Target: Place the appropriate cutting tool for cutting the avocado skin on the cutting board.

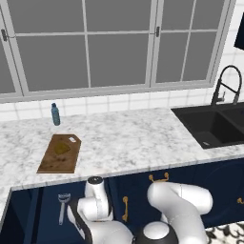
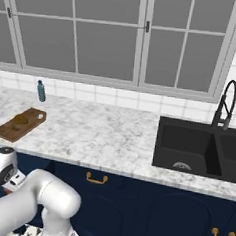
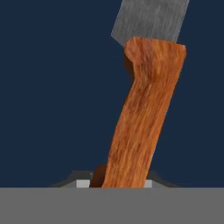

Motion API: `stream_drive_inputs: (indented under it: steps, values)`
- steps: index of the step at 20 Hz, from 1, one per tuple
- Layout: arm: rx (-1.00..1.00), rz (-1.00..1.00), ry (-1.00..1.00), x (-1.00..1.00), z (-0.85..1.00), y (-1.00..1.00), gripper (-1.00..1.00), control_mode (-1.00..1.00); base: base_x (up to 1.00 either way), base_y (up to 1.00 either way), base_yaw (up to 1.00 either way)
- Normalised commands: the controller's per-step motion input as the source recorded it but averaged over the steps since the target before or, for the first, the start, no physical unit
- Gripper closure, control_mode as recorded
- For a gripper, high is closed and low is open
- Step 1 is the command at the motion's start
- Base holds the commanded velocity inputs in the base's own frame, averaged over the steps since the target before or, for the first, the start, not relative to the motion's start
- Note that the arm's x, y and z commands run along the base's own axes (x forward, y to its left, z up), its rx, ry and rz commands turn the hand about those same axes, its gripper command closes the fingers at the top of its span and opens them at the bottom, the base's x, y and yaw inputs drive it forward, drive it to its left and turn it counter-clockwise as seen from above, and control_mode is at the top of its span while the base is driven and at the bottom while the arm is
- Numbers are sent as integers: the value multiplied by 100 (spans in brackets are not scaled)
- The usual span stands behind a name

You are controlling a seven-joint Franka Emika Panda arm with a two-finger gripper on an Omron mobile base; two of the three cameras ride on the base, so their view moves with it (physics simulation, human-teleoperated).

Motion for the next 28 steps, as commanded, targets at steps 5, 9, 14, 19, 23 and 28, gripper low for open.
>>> stream_drive_inputs:
  steps: [5, 9, 14, 19, 23, 28]
  values:
    - [1, -8, -4, -30, 55, 11, 100, -100, 0, 0, 0]
    - [0, -13, 6, -63, 76, 15, 100, -100, 0, 0, 0]
    - [0, -8, 8, -63, 64, 49, 100, -100, 0, 0, 0]
    - [0, -7, 2, -72, 65, 46, 100, -100, 0, 0, 0]
    - [0, -3, 2, -65, 83, 40, 100, -100, 0, 0, 0]
    - [0, -6, -5, -40, 94, 29, 100, -100, 0, 0, 0]
